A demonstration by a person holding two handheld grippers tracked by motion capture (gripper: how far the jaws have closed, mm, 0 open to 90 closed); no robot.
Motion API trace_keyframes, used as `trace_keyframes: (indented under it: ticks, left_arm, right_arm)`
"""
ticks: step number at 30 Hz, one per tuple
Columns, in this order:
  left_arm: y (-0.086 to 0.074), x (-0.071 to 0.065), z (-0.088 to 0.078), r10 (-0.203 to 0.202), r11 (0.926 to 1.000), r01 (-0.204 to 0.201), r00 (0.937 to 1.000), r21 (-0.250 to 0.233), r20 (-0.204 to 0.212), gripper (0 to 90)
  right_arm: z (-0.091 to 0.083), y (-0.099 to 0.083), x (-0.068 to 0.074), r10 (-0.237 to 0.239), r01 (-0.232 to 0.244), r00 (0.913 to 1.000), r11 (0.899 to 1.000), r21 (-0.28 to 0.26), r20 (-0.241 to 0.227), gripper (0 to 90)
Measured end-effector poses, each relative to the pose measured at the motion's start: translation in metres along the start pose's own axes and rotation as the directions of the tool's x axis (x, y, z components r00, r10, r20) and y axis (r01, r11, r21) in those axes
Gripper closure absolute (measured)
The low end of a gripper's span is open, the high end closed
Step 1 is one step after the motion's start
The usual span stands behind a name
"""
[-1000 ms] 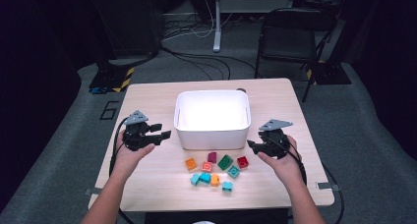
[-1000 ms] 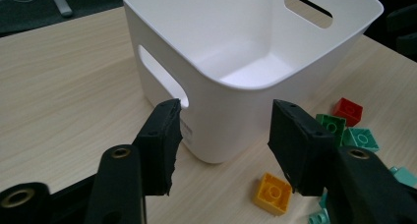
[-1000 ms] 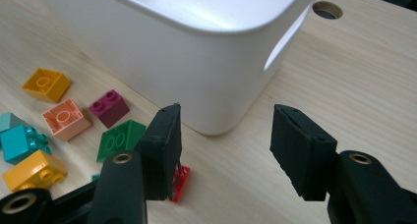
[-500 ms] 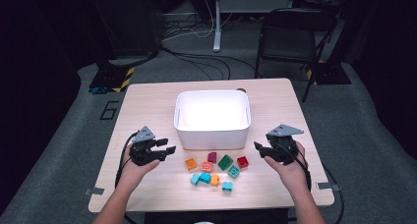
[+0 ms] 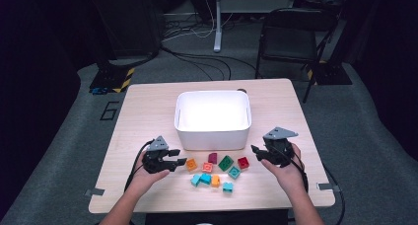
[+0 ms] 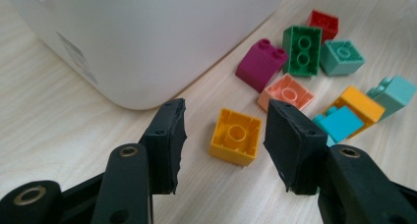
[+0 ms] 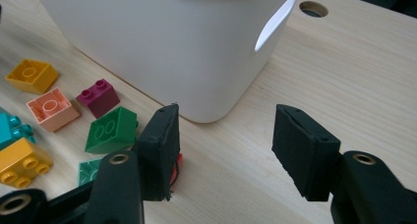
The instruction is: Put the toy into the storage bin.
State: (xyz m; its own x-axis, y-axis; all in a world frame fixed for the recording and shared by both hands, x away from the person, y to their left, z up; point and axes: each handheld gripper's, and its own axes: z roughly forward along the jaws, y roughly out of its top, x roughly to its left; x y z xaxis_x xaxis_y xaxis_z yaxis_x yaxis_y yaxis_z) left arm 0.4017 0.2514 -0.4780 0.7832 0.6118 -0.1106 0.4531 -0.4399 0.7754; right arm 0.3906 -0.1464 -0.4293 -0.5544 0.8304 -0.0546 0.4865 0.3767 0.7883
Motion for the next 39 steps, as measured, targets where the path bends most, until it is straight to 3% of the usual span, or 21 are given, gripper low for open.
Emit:
trace_keyframes:
  ticks: [6, 18, 20, 25, 26, 30, 39]
  left_arm:
    - [-0.002, -0.004, 0.017, 0.007, 0.9997, -0.008, 0.9997, 0.024, 0.022, 49.7]
    - [-0.006, -0.006, 0.040, 0.016, 0.9965, -0.018, 0.9995, 0.081, 0.028, 48.4]
    - [-0.007, -0.006, 0.043, -0.001, 0.9960, -0.002, 0.9994, 0.089, 0.035, 49.6]
    - [-0.009, -0.008, 0.049, 0.014, 0.9931, -0.018, 0.9991, 0.115, 0.040, 53.7]
    - [-0.009, -0.008, 0.049, 0.026, 0.9915, -0.031, 0.9987, 0.126, 0.043, 54.8]
    - [-0.009, -0.009, 0.049, 0.019, 0.9928, -0.023, 0.9992, 0.117, 0.035, 57.6]
    - [-0.006, -0.007, 0.043, 0.009, 0.9940, -0.012, 0.9997, 0.109, 0.023, 58.8]
  right_arm:
    - [0.002, -0.003, 0.001, 0.009, -0.009, 0.9999, 1.000, 0.013, -0.011, 42.0]
    - [-0.002, -0.007, -0.007, 0.053, -0.054, 0.9985, 0.999, -0.004, -0.006, 41.2]
    - [-0.003, -0.008, -0.009, 0.068, -0.068, 0.9977, 0.998, -0.006, -0.008, 41.1]
    - [-0.003, -0.010, -0.015, 0.107, -0.108, 0.9939, 0.994, -0.015, -0.025, 41.1]
    - [-0.004, -0.011, -0.016, 0.122, -0.123, 0.9921, 0.992, -0.018, -0.030, 41.1]
    - [-0.004, -0.014, -0.021, 0.159, -0.161, 0.9862, 0.987, -0.026, -0.044, 41.1]
    - [-0.005, -0.014, -0.022, 0.153, -0.154, 0.9878, 0.988, -0.027, -0.028, 41.1]
